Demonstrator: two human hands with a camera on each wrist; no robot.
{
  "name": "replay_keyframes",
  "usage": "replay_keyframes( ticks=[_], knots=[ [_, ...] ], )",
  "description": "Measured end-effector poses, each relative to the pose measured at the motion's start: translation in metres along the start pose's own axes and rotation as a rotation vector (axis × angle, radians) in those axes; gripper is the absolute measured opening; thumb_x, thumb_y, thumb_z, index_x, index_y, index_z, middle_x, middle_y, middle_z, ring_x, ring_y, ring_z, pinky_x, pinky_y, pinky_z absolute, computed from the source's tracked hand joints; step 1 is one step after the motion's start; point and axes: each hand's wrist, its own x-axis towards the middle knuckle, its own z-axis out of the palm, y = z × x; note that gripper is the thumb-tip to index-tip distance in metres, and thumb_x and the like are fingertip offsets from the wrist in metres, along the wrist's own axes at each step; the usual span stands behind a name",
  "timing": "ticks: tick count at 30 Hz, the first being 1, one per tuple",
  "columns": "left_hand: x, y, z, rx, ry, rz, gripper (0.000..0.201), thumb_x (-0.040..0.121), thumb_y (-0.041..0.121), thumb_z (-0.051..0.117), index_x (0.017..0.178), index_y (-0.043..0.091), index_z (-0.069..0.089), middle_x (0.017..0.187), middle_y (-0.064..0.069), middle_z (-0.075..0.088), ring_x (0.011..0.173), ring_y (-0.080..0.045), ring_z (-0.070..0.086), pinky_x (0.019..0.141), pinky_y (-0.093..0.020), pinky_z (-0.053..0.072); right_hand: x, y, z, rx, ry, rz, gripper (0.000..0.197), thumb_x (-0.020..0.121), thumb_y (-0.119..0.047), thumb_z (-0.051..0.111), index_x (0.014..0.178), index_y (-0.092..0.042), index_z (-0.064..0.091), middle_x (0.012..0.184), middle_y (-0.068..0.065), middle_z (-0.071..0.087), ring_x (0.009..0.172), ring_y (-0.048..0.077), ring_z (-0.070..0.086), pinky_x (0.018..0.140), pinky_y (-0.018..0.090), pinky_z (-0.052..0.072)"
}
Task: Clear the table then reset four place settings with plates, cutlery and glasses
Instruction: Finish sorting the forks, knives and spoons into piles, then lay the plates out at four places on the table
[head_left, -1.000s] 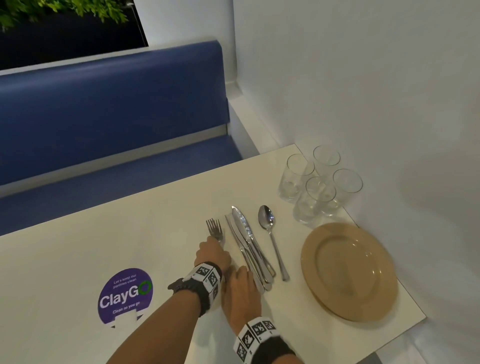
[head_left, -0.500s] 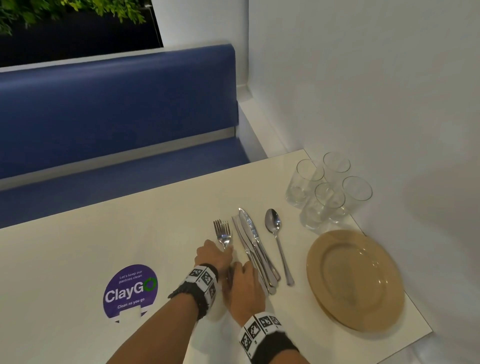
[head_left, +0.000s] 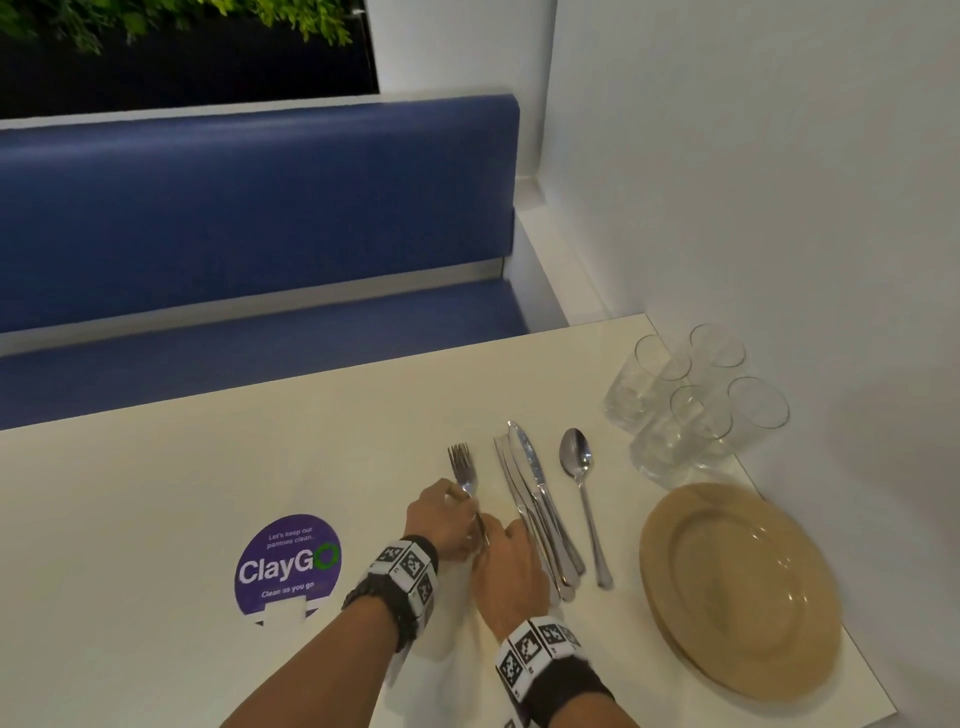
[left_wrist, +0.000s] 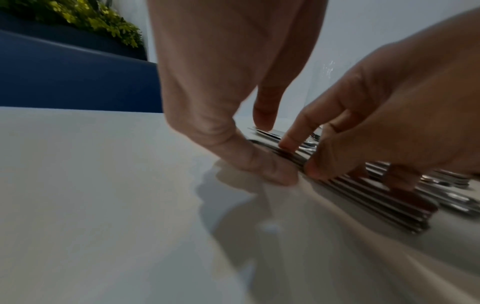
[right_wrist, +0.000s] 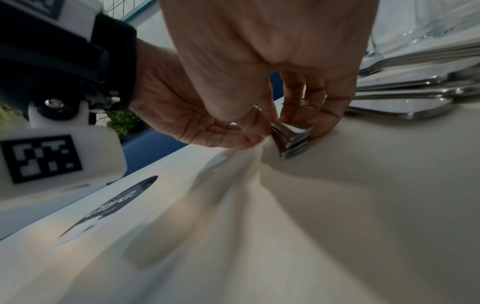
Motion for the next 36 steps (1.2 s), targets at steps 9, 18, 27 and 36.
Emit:
replay_keyframes(
  ticks=[9,18,27,36],
  knots=[
    [0.016,-0.007,0.002,-0.001,-0.007,-0.046,0.012,0.083,0.027,0.062,0.093,0.027,0.056,0.097,-0.013,0.072,0.081,-0.033,0.074,0.068,-0.047,0.065,0.002,-0.003,-0.004,-0.005,-0.005,0.019,0.030,0.097,-0.035,0.055,0.126,-0.026,0.052,0.121,-0.002,0.055,0.107,0.015,0.055,0.084,0.022,0.050],
    [0.003,-0.001,-0.002,-0.017,0.041,-0.042,0.008,0.091,0.019,0.058,0.097,0.020,0.053,0.097,-0.016,0.070,0.075,-0.031,0.074,0.063,-0.041,0.065,-0.004,-0.007,-0.026,0.021,0.021,0.025,0.034,0.099,-0.034,0.050,0.131,-0.023,0.049,0.130,-0.002,0.051,0.116,0.013,0.051,0.093,0.022,0.046],
    [-0.064,0.034,0.035,0.142,-0.039,0.404,0.011,0.097,0.028,0.059,0.091,0.019,0.058,0.075,0.004,0.063,0.063,-0.008,0.056,0.060,-0.019,0.045,-0.066,0.099,-0.119,0.300,0.425,0.337,0.010,0.087,-0.018,0.070,0.080,-0.024,0.067,0.075,-0.005,0.064,0.071,0.016,0.061,0.067,0.031,0.044],
    [-0.114,0.031,0.131,0.449,-0.524,0.436,0.014,0.095,0.040,0.058,0.099,0.026,0.056,0.090,0.010,0.062,0.075,-0.006,0.056,0.062,-0.017,0.040,-0.093,0.227,-0.167,0.287,0.434,0.967,0.062,0.083,-0.037,0.072,0.131,-0.006,0.049,0.130,0.030,0.045,0.116,0.047,0.048,0.098,0.052,0.043]
  ],
)
